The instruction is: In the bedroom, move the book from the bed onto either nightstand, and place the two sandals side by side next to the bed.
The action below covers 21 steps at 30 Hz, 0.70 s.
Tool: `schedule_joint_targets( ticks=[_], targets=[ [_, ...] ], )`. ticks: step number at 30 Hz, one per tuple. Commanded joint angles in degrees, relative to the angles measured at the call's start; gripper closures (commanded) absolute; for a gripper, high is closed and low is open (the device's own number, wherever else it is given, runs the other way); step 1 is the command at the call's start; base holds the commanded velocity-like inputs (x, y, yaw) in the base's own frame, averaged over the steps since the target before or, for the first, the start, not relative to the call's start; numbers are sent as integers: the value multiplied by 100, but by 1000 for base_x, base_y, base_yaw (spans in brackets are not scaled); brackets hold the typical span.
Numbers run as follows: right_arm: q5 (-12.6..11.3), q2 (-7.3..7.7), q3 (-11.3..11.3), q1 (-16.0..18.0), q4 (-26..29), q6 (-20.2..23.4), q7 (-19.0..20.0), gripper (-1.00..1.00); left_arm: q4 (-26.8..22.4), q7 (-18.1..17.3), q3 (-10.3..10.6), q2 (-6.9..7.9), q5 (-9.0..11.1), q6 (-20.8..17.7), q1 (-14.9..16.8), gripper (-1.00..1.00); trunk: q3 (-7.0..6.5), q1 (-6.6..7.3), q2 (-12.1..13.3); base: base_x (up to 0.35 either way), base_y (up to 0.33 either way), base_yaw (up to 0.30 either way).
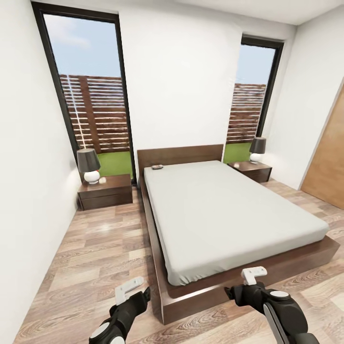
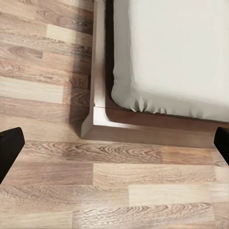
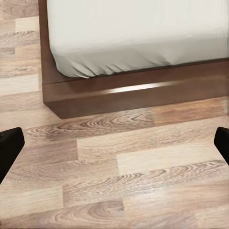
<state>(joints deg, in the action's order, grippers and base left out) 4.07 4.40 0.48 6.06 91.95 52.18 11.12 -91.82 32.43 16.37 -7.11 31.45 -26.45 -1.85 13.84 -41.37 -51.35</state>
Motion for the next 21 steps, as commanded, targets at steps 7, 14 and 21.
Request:
schedule_joint_targets(
  ticks=[7,14,21],
  targets=[
    [62,-6,-59,2,7,16,34,-100,-6,44,-56,-1,52,-15,1,-100,-120,153,277,0,0,4],
    [87,-22,-94,1,2,-2,28,-100,-3,69,-88,-5,52,5,1,-100,-155,197,357,0,0,146],
    [97,-31,-100,1,0,-10,20,-100,2,50,-82,-3,51,17,1,-100,-155,197,357,0,0,240]
  ],
)
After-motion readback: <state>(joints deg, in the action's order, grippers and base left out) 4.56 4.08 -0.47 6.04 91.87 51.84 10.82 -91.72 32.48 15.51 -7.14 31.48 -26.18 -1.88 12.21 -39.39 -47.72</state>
